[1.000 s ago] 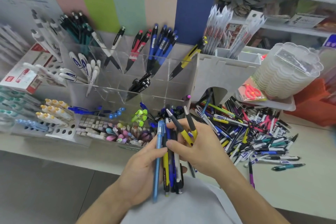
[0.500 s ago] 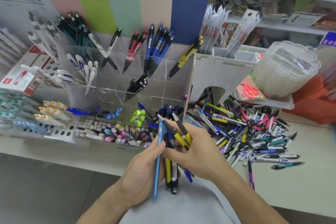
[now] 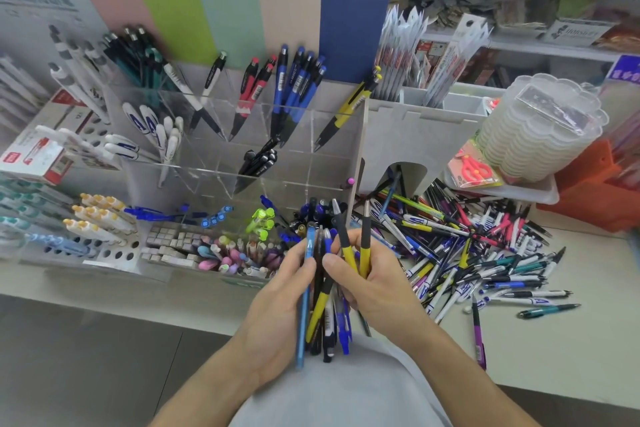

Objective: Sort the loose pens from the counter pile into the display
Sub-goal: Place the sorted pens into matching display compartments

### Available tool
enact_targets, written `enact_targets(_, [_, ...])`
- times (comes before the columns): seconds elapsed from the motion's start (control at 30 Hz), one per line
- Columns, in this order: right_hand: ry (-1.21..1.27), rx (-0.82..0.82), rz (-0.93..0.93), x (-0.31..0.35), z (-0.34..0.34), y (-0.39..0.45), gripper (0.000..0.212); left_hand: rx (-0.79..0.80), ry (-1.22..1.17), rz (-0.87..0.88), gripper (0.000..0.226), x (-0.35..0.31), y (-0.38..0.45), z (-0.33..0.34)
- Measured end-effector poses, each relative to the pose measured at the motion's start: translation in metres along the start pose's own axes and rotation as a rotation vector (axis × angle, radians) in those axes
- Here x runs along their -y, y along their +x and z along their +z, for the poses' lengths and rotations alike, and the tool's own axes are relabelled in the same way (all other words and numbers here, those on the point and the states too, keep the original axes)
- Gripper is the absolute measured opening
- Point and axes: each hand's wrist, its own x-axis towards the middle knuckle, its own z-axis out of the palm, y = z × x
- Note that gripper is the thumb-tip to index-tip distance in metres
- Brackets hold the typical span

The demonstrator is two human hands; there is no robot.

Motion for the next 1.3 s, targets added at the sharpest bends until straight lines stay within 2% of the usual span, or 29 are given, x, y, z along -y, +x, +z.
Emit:
enact_targets(0.03, [0.04, 0.016, 0.002, -0.001, -0.001, 0.0, 0.002, -0.001, 0.022, 0.006, 0.038, 0.001, 0.0, 0.0])
enact_targets(0.17, [0.129, 0.077, -0.008, -0.004, -0.005, -0.001, 0.026, -0.033, 0.033, 0.013, 0.041, 0.0, 0.0, 0.0])
enact_targets(0.37, [0.286, 0.117, -0.047, -0.013, -0.007, -0.004, 0.02, 0.01, 0.024, -0.044, 0.031, -0.003, -0.002, -0.001])
enact_targets(0.53, [0.373, 0.167, -0.041, -0.001, -0.006, -0.006, 0.034, -0.009, -0.003, -0.036, 0.031, -0.004, -0.003, -0.001])
enact_targets(0.63, [0.483, 0.157, -0.046, 0.01, -0.016, -0.006, 0.049, -0.061, 0.006, 0.028, 0.02, -0.007, -0.003, -0.001])
enact_targets(0.7, [0.531, 0.174, -0.053, 0.013, -0.02, -0.007, 0.042, -0.074, 0.05, 0.087, 0.019, -0.009, -0.003, -0.002])
enact_targets(0.8, [0.505, 0.275, -0.002, -0.001, -0.015, -0.018, 0.02, -0.077, 0.104, 0.121, 0.023, -0.009, -0.002, -0.006])
enact_targets(0.87, [0.49, 0.372, 0.049, -0.017, -0.009, -0.032, 0.024, -0.069, 0.125, 0.134, 0.027, -0.01, -0.002, -0.008])
enact_targets(0.97, [0.463, 0.48, 0.096, -0.031, -0.006, -0.046, 0.026, -0.098, 0.262, 0.199, 0.051, -0.01, 0.0, -0.008])
enact_targets(1.1, [0.466, 0.501, 0.194, -0.019, -0.013, -0.042, 0.024, 0.027, 0.3, 0.264, 0.073, -0.015, 0.007, -0.007])
enact_targets(1.2, [0.506, 0.545, 0.283, -0.006, -0.016, -0.033, 0.021, 0.245, 0.053, 0.185, 0.08, -0.025, 0.01, -0.005])
enact_targets(1.27, [0.477, 0.537, 0.306, 0.001, -0.017, -0.028, 0.022, 0.359, 0.046, 0.232, 0.078, -0.031, 0.008, -0.002])
enact_targets(1.3, [0.472, 0.529, 0.325, 0.004, -0.018, -0.026, 0.023, 0.326, 0.089, 0.267, 0.071, -0.033, 0.007, 0.001])
